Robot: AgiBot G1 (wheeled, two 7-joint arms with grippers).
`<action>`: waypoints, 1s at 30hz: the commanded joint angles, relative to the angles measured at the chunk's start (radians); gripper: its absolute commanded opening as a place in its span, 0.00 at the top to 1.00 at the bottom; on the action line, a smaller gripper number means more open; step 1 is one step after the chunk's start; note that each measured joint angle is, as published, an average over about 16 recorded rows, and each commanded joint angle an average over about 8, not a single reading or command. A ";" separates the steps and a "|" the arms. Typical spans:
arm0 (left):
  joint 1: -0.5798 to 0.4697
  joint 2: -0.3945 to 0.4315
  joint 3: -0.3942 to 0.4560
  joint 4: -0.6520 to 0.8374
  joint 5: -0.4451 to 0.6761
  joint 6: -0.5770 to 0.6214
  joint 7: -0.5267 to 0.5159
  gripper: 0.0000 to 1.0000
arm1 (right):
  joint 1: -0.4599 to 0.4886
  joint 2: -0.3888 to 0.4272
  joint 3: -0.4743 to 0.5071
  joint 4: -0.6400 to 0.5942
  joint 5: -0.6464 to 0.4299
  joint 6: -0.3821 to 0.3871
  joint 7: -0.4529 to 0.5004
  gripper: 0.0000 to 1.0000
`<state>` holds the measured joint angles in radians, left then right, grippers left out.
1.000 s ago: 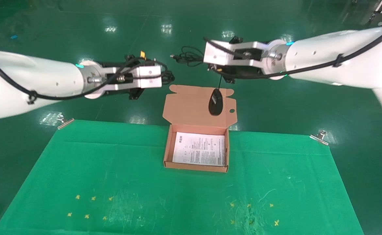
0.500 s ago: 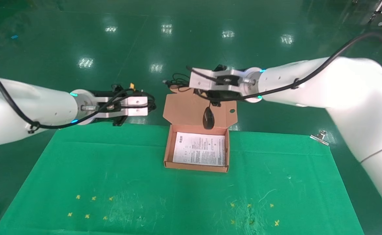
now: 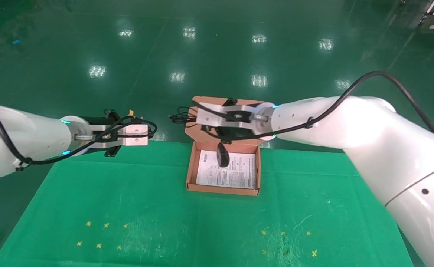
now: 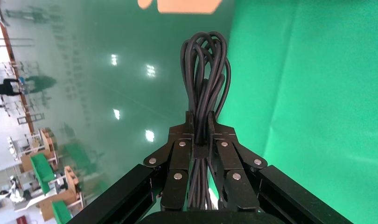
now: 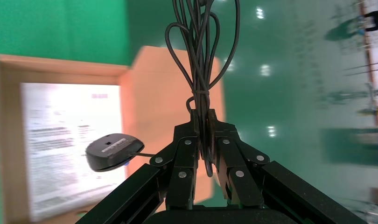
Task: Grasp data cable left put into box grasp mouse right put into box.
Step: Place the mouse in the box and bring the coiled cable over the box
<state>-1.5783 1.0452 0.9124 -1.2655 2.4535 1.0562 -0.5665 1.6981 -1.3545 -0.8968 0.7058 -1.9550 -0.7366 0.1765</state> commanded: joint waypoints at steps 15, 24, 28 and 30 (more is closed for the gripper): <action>0.011 -0.046 0.007 -0.063 0.057 0.087 -0.060 1.00 | -0.042 -0.015 -0.270 -0.049 0.254 0.120 0.201 1.00; 0.012 -0.047 0.007 -0.064 0.058 0.090 -0.060 1.00 | -0.038 -0.016 -0.367 -0.110 0.272 0.132 0.265 0.00; 0.012 -0.046 0.007 -0.063 0.058 0.088 -0.060 1.00 | -0.039 -0.010 -0.364 -0.103 0.272 0.131 0.264 0.00; 0.012 -0.044 0.008 -0.061 0.057 0.086 -0.058 1.00 | -0.039 -0.003 -0.362 -0.094 0.272 0.130 0.263 0.00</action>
<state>-1.5620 1.0078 0.9219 -1.3221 2.5062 1.1329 -0.6202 1.6657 -1.3495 -1.2638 0.6102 -1.6904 -0.6031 0.4457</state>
